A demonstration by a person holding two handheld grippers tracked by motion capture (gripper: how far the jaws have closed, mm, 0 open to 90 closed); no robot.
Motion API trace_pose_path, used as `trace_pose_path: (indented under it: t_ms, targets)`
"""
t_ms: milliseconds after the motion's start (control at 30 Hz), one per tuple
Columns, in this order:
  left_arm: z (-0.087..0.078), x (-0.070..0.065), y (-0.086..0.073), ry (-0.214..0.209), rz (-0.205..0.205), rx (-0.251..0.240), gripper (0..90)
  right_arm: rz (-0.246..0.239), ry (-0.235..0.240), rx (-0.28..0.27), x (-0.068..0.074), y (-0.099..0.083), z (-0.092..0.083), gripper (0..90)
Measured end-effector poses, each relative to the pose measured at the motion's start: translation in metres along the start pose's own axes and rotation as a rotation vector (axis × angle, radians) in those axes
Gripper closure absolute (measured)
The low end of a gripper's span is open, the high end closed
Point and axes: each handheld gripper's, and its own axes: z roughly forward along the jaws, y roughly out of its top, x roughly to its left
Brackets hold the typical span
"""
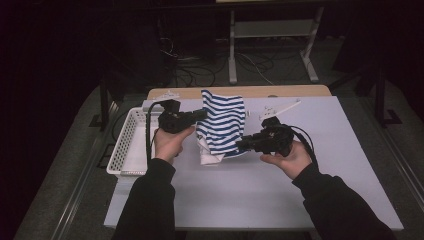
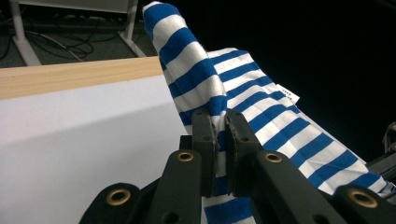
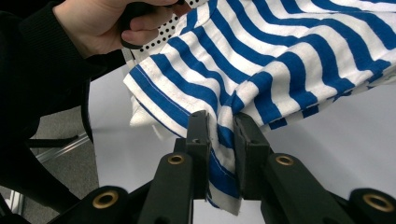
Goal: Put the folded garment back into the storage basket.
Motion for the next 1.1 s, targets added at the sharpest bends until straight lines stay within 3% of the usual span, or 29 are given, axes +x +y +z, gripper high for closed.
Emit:
trace_pose_path:
  t_ms: [1100]
  targets:
    - [-0.028,0.018,0.008,0.041,-0.009,-0.026,82.7,-0.012,0.023,-0.009,0.007,0.023,0.024,76.7]
